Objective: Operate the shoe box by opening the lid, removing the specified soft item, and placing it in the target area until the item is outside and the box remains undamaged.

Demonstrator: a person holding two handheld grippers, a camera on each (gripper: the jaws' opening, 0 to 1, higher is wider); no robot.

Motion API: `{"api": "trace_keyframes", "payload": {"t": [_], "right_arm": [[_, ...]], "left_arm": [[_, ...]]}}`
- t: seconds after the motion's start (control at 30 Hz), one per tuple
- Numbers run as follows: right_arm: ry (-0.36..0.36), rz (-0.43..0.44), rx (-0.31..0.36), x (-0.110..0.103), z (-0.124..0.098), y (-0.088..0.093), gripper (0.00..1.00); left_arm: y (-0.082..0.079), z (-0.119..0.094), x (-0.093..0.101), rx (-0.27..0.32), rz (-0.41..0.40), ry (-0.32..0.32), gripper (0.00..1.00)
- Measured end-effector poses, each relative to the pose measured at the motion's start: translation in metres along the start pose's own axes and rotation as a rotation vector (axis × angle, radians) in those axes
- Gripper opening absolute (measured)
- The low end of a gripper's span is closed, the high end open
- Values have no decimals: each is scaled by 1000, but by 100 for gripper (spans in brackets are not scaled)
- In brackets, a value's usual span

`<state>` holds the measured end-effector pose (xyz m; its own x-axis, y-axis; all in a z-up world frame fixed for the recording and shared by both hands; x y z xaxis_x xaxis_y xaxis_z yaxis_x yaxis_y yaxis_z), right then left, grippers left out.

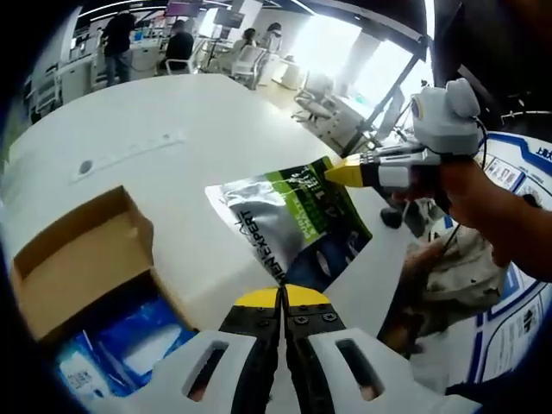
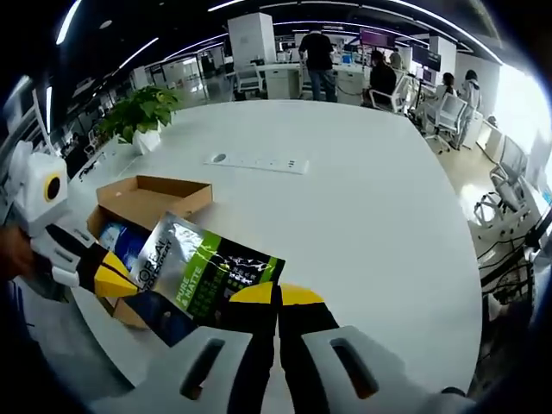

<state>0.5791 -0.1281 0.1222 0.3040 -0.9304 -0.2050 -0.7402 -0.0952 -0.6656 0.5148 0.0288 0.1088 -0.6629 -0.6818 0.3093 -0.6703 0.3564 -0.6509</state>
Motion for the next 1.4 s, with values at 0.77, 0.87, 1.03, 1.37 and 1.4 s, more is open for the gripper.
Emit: {"api": "trace_keyframes", "payload": {"t": [0.77, 0.87, 1.03, 1.37, 1.4], "right_arm": [[-17, -10, -33, 33, 53, 1, 0], [-19, -13, -37, 36, 58, 2, 0], [-17, -13, -44, 42, 66, 7, 0], [-9, -10, -54, 58, 89, 11, 0], [-7, -14, -62, 59, 91, 13, 0]], "left_arm": [[1, 49, -19, -49, -5, -56, 0], [2, 55, -19, -55, -4, -58, 0], [4, 64, -23, -62, -10, -71, 0], [6, 81, -27, -81, 10, -95, 0], [5, 82, -27, -84, 21, -98, 0]]}}
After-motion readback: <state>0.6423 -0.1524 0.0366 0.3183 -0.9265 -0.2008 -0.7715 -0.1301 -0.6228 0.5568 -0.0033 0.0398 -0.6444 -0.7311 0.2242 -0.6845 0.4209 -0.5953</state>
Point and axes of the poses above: the point that each gripper's makers call its tool centre point, and the gripper's own axes: z roughly forward along the fingers, x roughly to its right, y roughly out of its underside, the point moved 4 cm from there along -z, roughly backward along the fingers, and after that the axes turned 9 degrees about z, right-handed, at the moved point
